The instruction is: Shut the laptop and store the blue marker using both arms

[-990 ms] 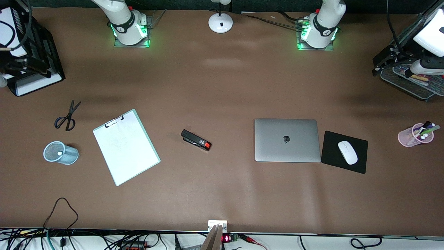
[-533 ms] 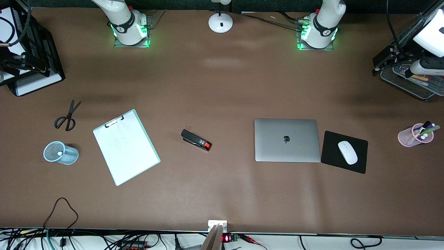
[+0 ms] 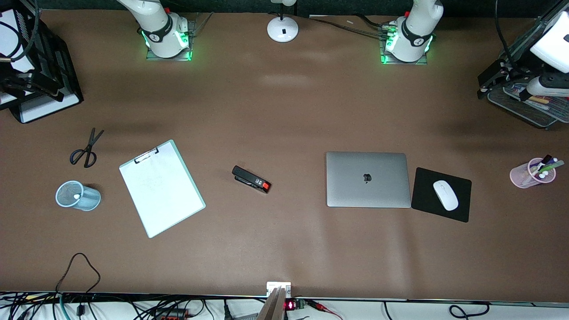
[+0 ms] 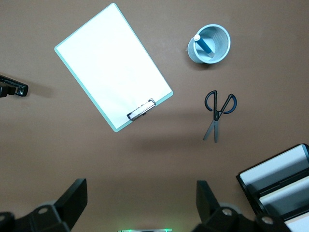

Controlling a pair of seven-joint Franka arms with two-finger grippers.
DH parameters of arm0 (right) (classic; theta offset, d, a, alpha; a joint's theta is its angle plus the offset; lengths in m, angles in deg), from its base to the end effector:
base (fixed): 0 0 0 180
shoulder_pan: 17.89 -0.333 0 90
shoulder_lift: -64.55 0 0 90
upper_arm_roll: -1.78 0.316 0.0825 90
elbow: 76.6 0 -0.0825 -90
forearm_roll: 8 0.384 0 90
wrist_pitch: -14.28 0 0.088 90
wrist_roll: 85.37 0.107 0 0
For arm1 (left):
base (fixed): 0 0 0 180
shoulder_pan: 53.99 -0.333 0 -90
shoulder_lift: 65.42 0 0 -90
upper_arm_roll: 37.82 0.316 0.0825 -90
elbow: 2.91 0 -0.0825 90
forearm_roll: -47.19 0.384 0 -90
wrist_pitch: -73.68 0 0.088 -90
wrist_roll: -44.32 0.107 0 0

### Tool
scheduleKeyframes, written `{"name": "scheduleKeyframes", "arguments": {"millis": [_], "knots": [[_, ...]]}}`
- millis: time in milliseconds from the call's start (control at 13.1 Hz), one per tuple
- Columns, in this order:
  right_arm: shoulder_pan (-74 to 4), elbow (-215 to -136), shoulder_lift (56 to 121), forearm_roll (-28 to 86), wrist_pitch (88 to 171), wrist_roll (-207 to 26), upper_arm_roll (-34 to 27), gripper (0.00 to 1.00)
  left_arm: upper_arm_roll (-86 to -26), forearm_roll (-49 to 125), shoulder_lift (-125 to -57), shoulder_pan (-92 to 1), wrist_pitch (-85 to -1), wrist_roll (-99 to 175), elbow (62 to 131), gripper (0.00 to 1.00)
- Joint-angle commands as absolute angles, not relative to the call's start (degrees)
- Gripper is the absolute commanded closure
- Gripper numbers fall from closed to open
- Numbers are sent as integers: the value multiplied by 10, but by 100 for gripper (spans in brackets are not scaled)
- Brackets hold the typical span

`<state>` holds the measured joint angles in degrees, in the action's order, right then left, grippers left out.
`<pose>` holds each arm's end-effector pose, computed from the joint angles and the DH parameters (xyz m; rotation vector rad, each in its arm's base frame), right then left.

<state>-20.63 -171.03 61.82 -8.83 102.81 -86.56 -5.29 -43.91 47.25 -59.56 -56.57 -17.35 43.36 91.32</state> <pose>0.5339 -0.0436 0.6117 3.1333 -0.0854 -0.0878 0.5232 -0.0351 0.6460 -3.1299 0.0692 -0.0725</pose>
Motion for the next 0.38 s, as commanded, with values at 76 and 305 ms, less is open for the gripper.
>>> {"name": "scheduleKeyframes", "arguments": {"millis": [76, 305], "knots": [[-209, -1708, 608, -93, 1019, -855, -52, 0, -441, 474, -600, -567, -175, 430, 903, 0], [-209, -1707, 608, -91, 1019, -855, -52, 0, -440, 474, -601, -567, -173, 432, 889, 0]]}}
